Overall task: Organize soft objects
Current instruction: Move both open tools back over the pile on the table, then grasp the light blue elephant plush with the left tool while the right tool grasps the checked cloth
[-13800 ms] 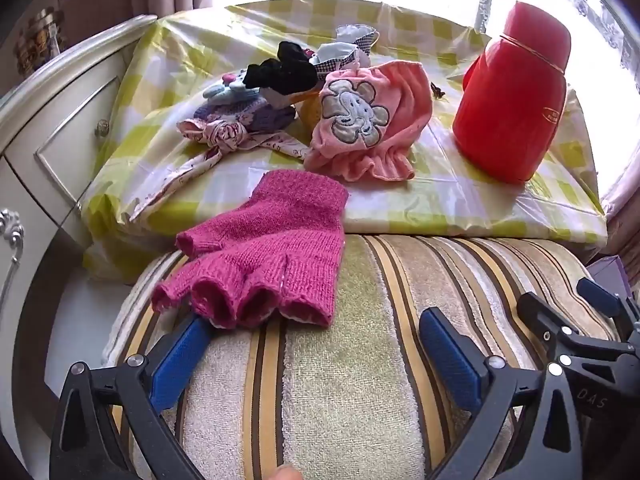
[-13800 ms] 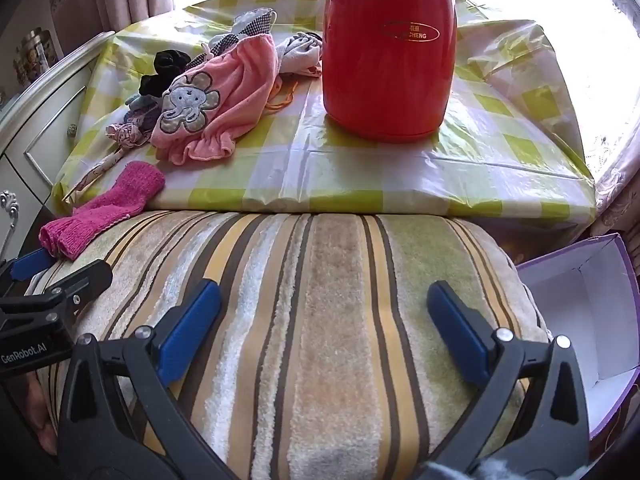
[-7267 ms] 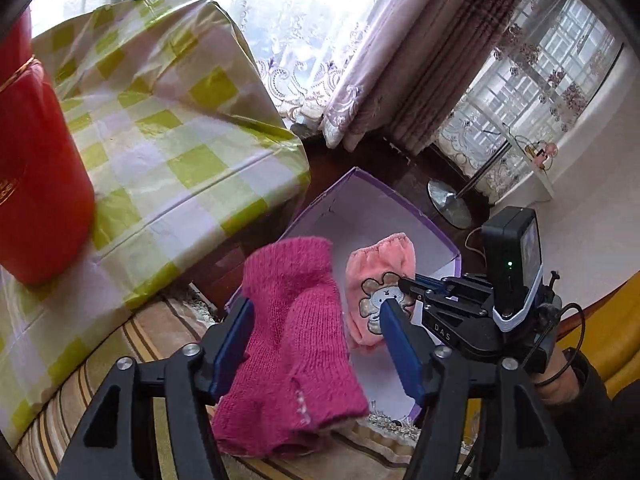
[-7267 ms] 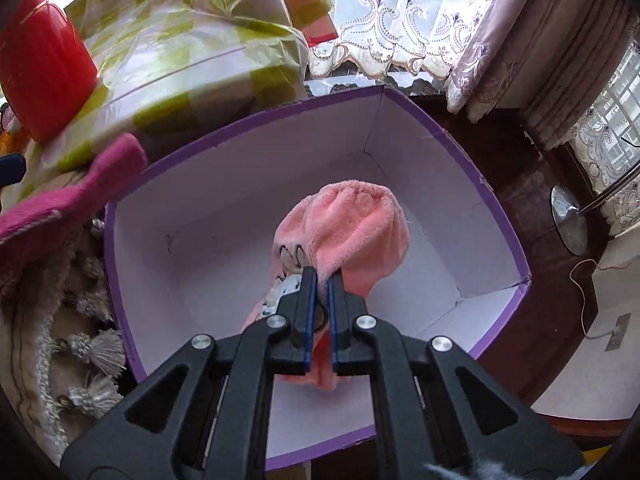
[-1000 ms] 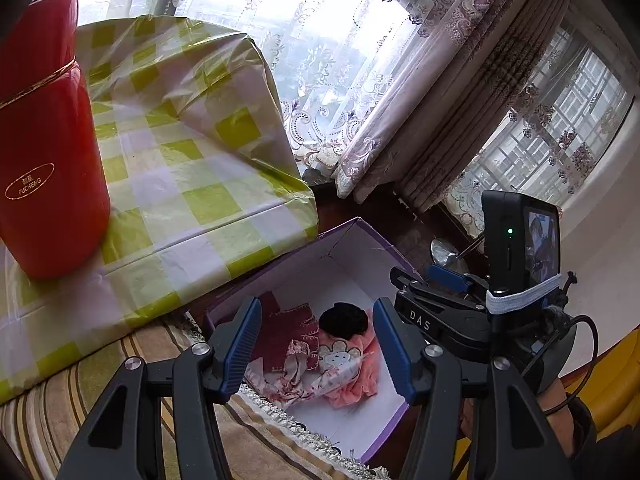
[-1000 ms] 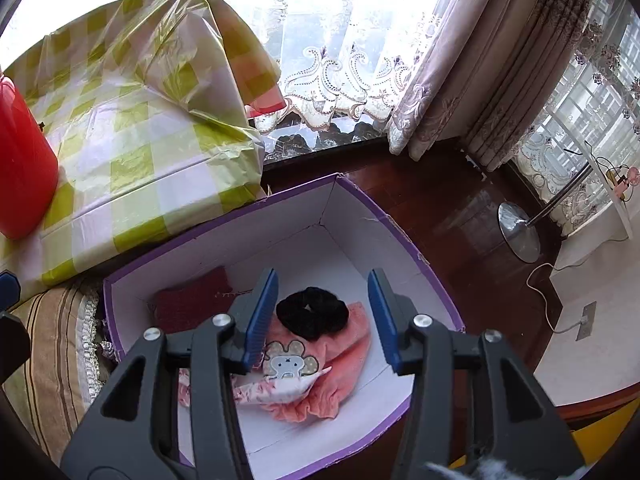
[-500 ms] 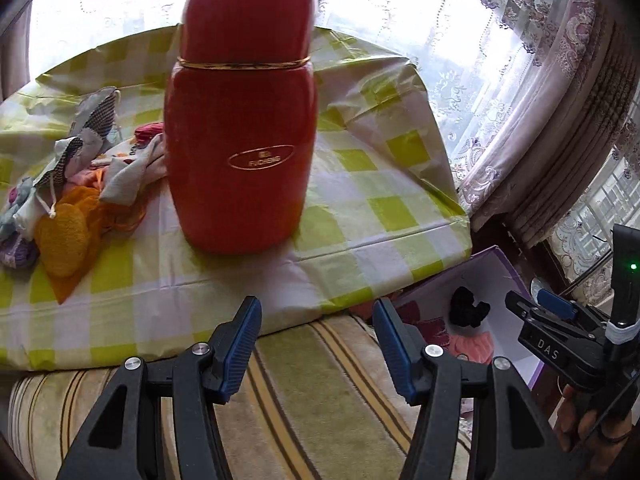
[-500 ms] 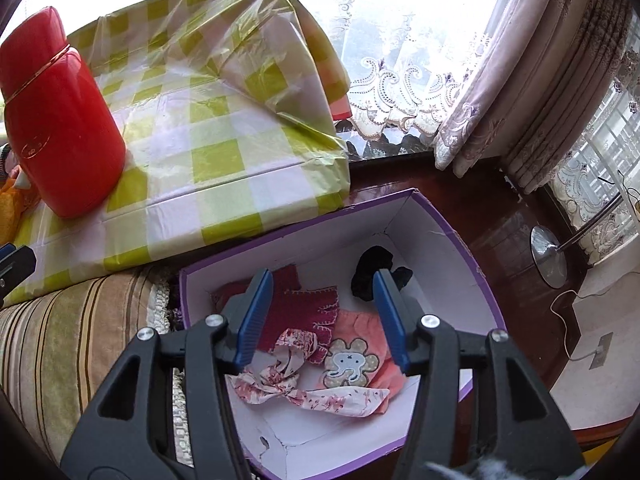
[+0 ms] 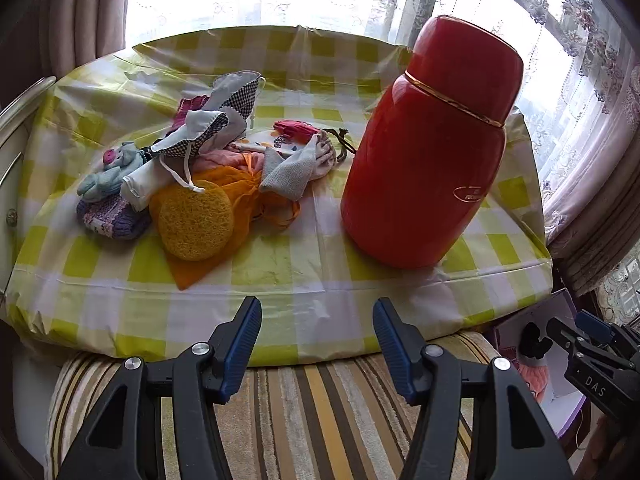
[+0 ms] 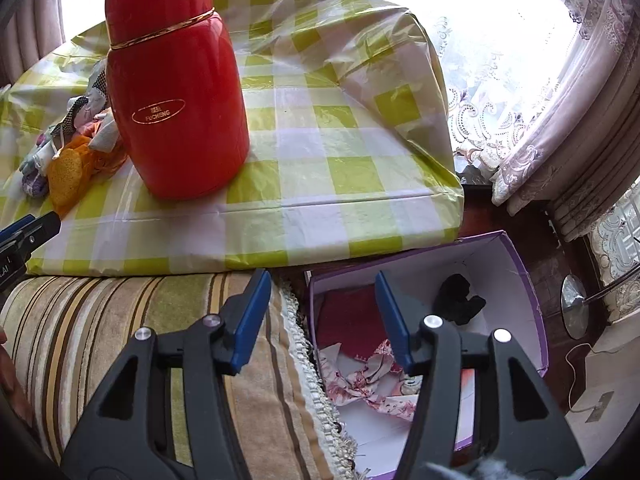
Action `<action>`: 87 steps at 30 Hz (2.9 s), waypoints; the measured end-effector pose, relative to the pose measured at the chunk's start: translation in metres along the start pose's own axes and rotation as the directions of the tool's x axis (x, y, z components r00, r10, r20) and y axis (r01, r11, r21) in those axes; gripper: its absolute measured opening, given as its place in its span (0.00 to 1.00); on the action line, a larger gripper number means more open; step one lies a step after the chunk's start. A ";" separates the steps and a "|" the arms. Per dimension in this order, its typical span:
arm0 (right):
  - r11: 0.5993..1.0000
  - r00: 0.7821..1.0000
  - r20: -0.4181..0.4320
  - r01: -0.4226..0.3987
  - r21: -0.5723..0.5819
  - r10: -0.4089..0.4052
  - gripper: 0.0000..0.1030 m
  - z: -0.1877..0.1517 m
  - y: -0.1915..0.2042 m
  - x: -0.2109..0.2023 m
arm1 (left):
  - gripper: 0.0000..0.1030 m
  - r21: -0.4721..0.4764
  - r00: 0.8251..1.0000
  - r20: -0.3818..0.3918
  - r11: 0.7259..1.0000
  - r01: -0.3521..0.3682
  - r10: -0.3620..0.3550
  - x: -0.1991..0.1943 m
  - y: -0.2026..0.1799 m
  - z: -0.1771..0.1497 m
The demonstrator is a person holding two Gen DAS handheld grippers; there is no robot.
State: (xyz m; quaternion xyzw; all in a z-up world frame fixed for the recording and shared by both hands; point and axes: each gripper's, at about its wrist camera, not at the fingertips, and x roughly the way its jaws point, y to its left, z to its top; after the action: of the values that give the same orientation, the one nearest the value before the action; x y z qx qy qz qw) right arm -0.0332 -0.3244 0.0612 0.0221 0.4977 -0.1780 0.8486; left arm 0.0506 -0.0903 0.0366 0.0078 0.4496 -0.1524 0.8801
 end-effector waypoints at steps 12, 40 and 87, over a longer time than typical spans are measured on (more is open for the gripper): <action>0.973 0.985 -0.009 -0.174 -0.150 0.175 0.58 0.014 0.084 -0.004 | 0.57 -0.104 0.969 0.035 0.965 -0.240 0.245 -0.011 0.092 -0.001; 0.873 0.912 -0.011 -0.396 -0.285 0.410 0.65 0.059 0.235 0.018 | 0.57 -0.270 0.923 -0.041 0.885 -0.379 0.382 0.010 0.224 0.000; 0.842 0.870 -0.014 -0.480 -0.246 0.492 0.33 0.215 0.340 0.131 | 0.14 -0.271 0.975 0.141 0.954 -0.128 0.171 0.075 0.252 0.102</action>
State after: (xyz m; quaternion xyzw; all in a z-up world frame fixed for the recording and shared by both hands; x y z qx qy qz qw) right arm 0.3150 -0.0890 0.0105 0.0396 0.4725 0.1044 0.8742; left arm 0.2418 0.1149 0.0067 -0.0859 0.3906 -0.0249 0.9162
